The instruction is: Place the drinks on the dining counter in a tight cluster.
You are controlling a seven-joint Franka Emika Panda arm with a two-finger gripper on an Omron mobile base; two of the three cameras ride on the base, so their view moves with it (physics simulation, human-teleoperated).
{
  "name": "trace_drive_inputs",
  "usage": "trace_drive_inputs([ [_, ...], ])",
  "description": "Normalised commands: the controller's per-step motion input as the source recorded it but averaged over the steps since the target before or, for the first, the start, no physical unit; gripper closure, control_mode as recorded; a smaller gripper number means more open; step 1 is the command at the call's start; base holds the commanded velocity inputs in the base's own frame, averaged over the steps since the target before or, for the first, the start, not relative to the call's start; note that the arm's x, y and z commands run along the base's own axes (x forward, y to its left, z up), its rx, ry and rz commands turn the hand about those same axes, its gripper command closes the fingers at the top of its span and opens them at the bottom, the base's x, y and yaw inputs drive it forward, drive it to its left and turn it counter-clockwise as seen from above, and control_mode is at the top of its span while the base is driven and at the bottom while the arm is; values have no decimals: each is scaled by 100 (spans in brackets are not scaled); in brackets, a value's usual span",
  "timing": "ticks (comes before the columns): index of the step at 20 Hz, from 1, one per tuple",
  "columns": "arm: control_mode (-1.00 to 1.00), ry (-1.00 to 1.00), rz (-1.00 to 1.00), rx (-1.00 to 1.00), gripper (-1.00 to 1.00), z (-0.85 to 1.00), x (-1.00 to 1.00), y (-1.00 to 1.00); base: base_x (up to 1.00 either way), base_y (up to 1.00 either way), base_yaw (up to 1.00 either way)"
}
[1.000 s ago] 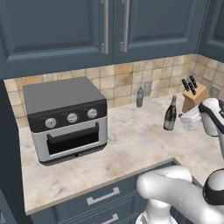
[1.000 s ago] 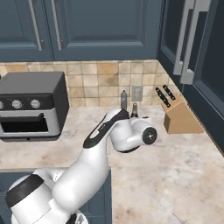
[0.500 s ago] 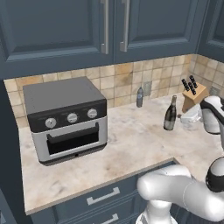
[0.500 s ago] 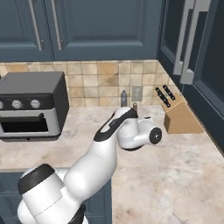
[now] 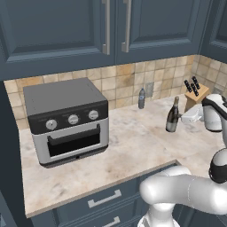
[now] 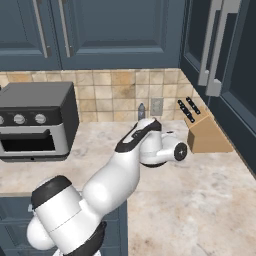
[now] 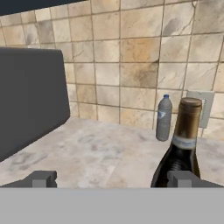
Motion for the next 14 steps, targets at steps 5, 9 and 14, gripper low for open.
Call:
trace_drive_inputs([
  [5, -100, -2, 6, 1, -100, -3, 17, -7, 0, 0, 0],
  [9, -100, -3, 7, 0, -100, -6, 10, -6, 0, 0, 0],
  [14, -100, -3, 5, 0, -100, -6, 11, -4, 0, 0, 0],
])
